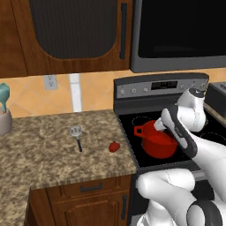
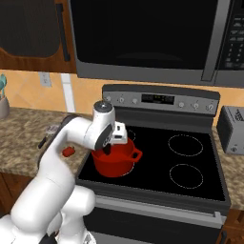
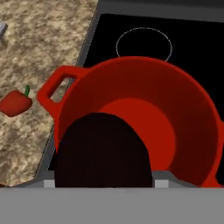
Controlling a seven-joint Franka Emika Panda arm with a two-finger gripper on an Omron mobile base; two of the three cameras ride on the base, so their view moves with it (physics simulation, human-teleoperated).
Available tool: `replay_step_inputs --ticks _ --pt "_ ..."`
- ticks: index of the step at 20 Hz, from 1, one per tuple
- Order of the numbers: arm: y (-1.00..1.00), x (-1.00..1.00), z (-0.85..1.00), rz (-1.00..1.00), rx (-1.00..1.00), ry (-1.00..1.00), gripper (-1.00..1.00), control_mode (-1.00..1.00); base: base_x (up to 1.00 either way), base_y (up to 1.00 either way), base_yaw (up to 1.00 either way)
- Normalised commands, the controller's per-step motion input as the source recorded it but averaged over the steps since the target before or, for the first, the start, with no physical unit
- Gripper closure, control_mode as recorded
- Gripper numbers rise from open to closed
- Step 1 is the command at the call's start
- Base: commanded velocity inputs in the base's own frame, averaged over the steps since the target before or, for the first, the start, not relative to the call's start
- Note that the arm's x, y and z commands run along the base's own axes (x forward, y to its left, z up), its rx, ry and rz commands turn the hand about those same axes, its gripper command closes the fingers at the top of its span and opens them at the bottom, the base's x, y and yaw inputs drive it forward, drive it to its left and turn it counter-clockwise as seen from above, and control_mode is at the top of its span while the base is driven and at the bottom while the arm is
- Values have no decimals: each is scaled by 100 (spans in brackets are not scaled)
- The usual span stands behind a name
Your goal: Put the bell pepper and avocado in the pot. Retrieve the spatula and lightly stir the vegetables in the pot.
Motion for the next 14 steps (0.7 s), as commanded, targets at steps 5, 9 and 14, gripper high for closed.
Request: replay_step_inputs --ticks 5,9,14 --pt "-6 33 -59 -1 -3 0 100 -100 0 0 0" --pt "-4 11 -31 -2 -4 0 100 -100 0 0 0" --pt "0 13 -23 -2 -5 0 100 -100 0 0 0"
